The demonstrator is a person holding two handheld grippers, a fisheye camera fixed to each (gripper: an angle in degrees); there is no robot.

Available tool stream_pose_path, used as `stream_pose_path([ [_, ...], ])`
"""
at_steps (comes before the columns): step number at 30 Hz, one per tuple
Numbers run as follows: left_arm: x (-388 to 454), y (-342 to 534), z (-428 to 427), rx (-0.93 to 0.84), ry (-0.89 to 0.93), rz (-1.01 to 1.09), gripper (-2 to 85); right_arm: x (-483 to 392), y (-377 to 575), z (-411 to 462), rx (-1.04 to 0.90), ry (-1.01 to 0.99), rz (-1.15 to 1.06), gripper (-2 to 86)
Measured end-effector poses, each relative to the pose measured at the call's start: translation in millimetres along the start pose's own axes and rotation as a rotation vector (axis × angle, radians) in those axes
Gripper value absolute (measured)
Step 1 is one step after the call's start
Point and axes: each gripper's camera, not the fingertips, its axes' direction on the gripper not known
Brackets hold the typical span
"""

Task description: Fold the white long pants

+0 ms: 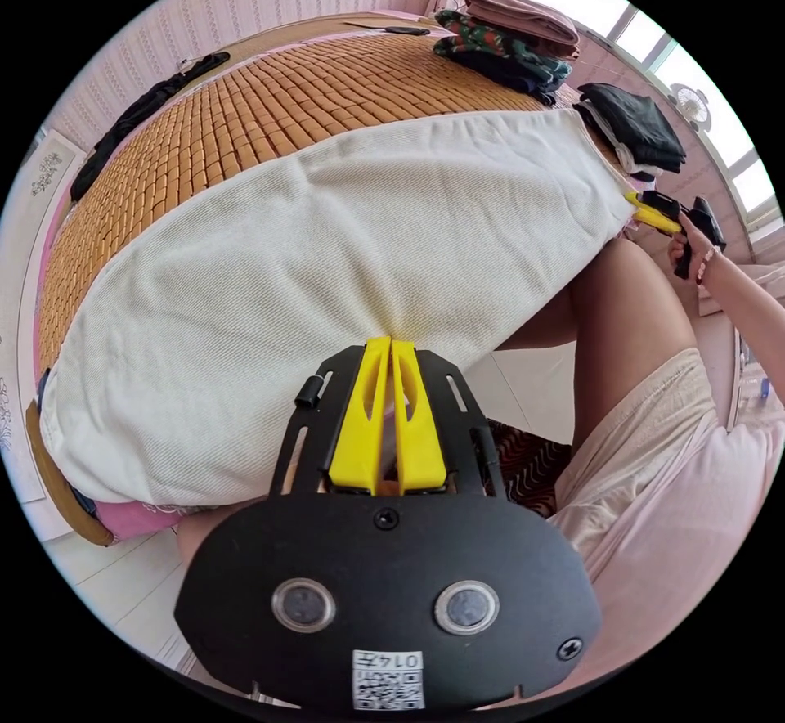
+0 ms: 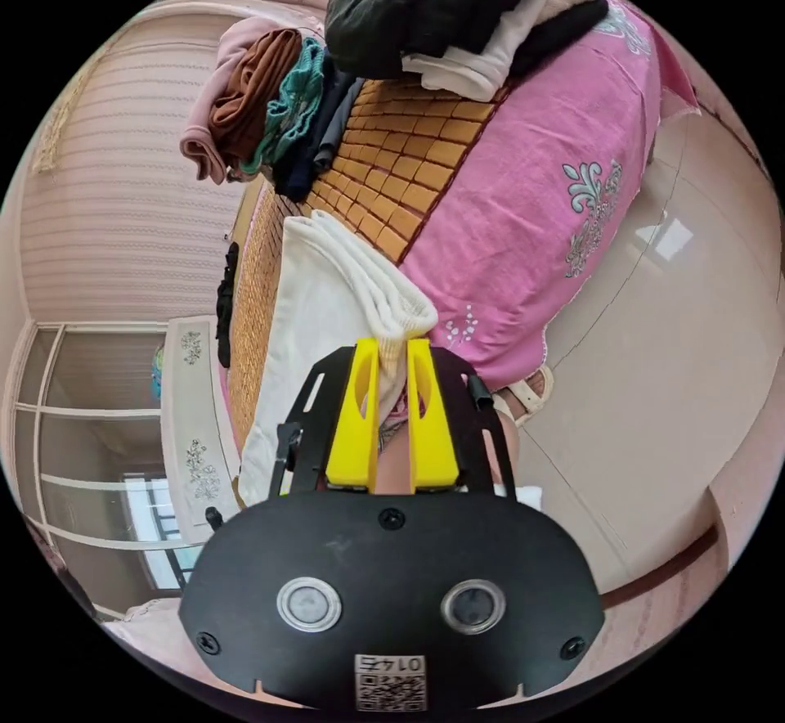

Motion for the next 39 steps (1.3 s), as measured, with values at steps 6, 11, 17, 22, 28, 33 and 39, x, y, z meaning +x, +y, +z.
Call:
stream_pose_path([
  [6, -12, 3, 0, 0.025, 0.027, -0.038, -1.0, -59, 67, -21, 0.059, -0.17, -0.28, 3.6],
  [11, -33, 13, -15, 0.116, 0.105, -0.126, -0.9, -204, 181, 20, -0.068, -0.403, -0.739, 3.6],
  [17, -81, 46, -69, 0.314, 0.192, -0.321, 0.2, -308, 423, 226, -0.531, -0.003, -1.291, 5.5],
  [22, -105, 75, -72, 0.306, 0.213, -0.361, 6.1, -282, 541, 324, -0.756, 0.08, -1.352, 6.9],
  [28, -105, 54, -52, 0.279, 0.315, -0.349, 6.1, -262, 625, 362, -0.546, 0.28, -1.457, 9.7],
  [33, -100, 21, -43, 0.267, 0.324, -0.314, 5.5, -237, 704, 452, -0.64, 0.432, -1.575, 7.6],
  [39, -103, 0, -22, 0.205, 0.235, -0.329, 0.0, -218, 758, 453, -0.619, 0.328, -1.699, 3.8],
])
